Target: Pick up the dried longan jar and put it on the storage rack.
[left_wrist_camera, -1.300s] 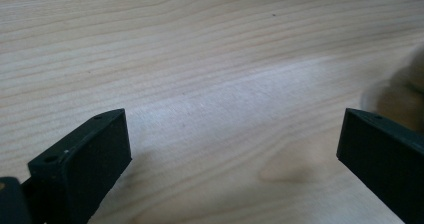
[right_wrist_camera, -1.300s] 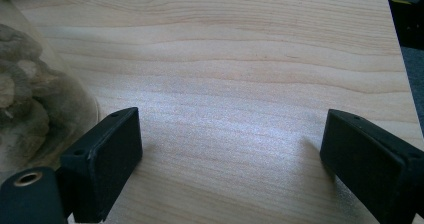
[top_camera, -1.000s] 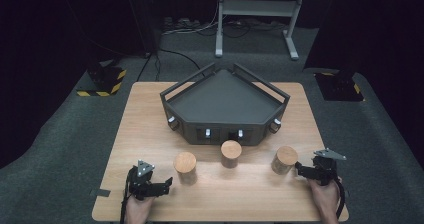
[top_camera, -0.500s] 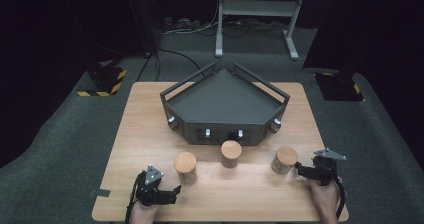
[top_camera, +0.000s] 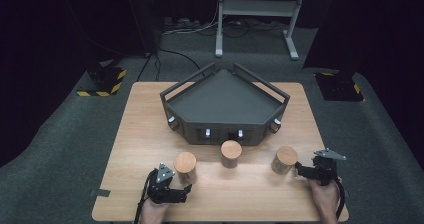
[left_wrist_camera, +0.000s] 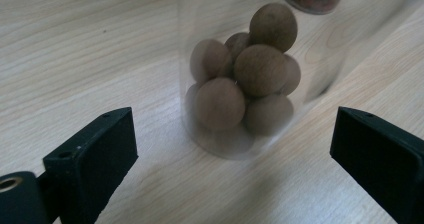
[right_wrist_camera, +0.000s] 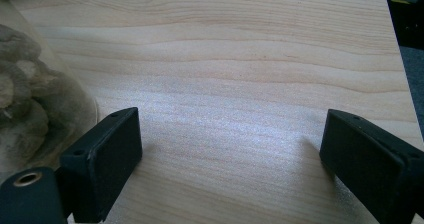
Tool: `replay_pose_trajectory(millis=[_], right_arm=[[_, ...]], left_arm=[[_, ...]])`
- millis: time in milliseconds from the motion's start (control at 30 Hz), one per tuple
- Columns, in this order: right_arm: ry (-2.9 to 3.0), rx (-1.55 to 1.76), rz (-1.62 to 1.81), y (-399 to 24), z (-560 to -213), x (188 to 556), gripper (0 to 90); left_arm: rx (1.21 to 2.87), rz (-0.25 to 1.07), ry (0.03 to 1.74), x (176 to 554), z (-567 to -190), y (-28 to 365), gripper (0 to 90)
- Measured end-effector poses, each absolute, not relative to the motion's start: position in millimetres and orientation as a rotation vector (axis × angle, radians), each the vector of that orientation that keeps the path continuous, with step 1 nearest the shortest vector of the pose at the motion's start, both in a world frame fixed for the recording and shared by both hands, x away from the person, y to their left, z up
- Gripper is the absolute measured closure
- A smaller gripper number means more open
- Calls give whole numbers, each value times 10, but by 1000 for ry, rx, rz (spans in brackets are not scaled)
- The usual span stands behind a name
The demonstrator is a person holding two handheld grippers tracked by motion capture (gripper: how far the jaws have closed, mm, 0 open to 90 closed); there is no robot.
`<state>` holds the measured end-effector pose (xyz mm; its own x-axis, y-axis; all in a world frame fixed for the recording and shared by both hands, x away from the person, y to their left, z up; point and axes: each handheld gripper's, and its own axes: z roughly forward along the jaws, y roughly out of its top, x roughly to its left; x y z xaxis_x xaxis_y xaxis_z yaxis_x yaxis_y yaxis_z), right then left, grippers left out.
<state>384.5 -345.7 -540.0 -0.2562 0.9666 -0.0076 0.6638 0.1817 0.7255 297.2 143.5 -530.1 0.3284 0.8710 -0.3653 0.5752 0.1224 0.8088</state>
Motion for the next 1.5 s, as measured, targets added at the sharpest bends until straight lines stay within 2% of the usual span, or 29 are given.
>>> replay_pose_trajectory(millis=[633,1133,1500], right_arm=[[1990,1528,848,-3456,-5400,3844,94],[1990,1528,848,-3456,-5400,3844,94],[1990,1528,848,-3456,-5401,3844,94]], left_arm=[[1473,397,1314,3123,-5225,1243,141],[1467,427,1312,3154,-5225,1194,227],[1482,456,1300,3143,-5225,1182,245]])
